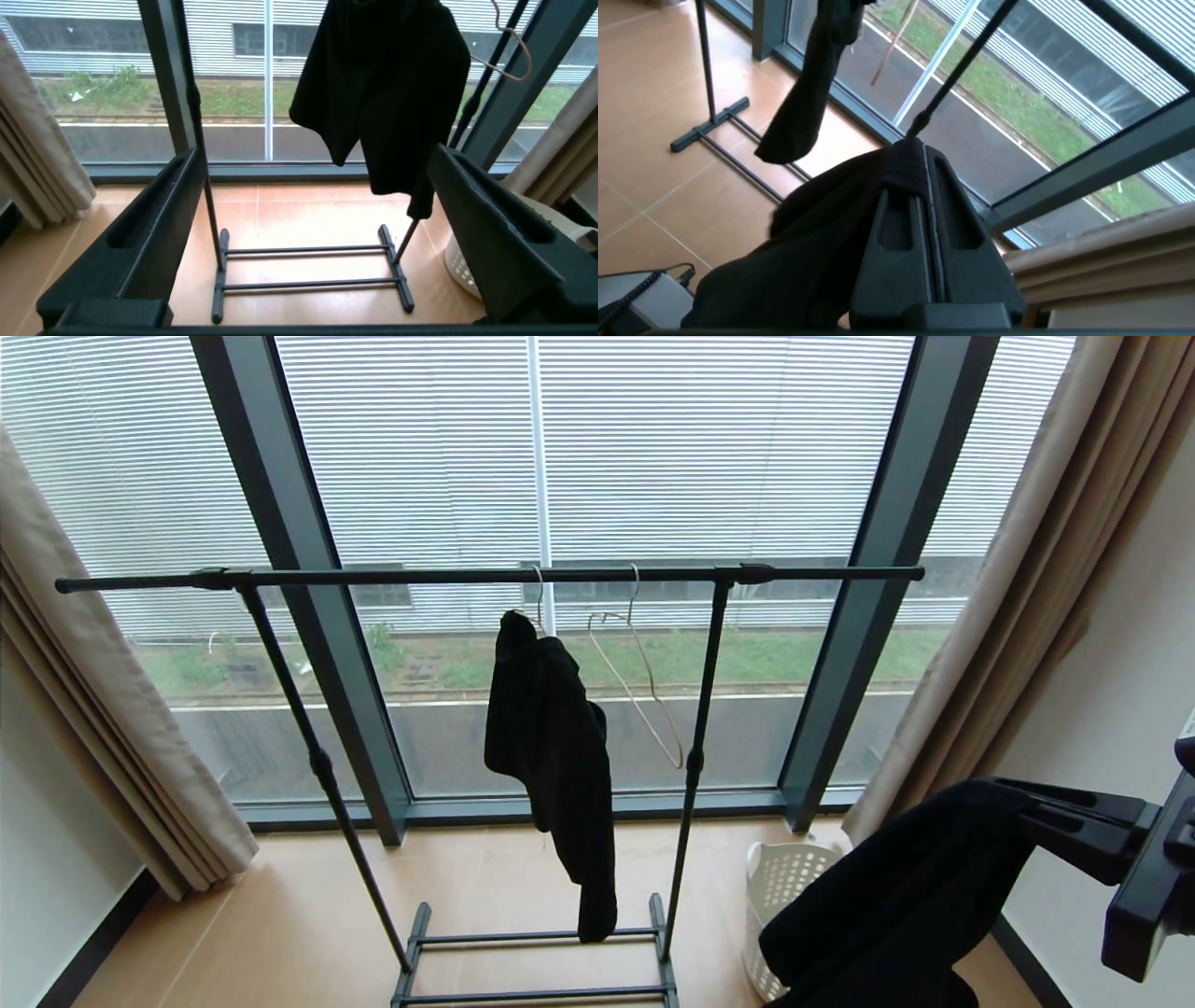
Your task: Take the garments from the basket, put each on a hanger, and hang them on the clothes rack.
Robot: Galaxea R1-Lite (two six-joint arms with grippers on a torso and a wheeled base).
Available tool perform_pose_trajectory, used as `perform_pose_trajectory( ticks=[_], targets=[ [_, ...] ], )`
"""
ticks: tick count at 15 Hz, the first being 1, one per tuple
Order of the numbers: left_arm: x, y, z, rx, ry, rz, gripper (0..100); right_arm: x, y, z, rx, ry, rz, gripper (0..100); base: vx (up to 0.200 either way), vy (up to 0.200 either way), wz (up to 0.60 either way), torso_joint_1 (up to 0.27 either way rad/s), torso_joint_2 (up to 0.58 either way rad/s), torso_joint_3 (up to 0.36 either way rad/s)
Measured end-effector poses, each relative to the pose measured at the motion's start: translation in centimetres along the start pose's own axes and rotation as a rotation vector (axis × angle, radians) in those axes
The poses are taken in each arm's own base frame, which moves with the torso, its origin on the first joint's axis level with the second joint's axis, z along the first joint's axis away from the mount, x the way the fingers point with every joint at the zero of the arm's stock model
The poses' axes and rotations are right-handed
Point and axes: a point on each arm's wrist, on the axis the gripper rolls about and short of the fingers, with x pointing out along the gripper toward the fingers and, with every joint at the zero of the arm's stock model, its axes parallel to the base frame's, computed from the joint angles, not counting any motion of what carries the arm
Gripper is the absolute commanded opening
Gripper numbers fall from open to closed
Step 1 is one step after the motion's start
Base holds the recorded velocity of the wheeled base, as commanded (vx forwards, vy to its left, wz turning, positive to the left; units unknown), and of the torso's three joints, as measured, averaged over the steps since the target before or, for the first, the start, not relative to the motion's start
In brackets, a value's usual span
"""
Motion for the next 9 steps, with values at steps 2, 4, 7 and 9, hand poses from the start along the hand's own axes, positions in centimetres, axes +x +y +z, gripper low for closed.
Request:
perform_pose_trajectory(
  ticks=[2, 4, 7, 9],
  targets=[
    [0.1, 0.0, 0.0, 0.008, 0.012, -0.013, 100, 0.0, 0.0, -0.1, -0.016, 0.002, -0.002, 0, 0.0, 0.0, 0.0, 0.0, 0.0, 0.0],
    [0.4, 0.0, 0.1, 0.021, 0.057, -0.017, 100, 0.0, 0.0, 0.4, 0.008, -0.01, 0.0, 0, 0.0, 0.0, 0.0, 0.0, 0.0, 0.0],
    [1.6, 0.0, 2.2, 0.032, 0.14, -0.019, 100, 0.6, -0.2, 2.1, 0.159, -0.018, -0.054, 0, 0.0, 0.0, 0.0, 0.0, 0.0, 0.0],
    [3.6, 0.0, 4.7, 0.03, 0.218, -0.017, 100, 1.9, -0.4, 3.8, 0.244, -0.008, -0.148, 0, 0.0, 0.0, 0.0, 0.0, 0.0, 0.0]
  ],
)
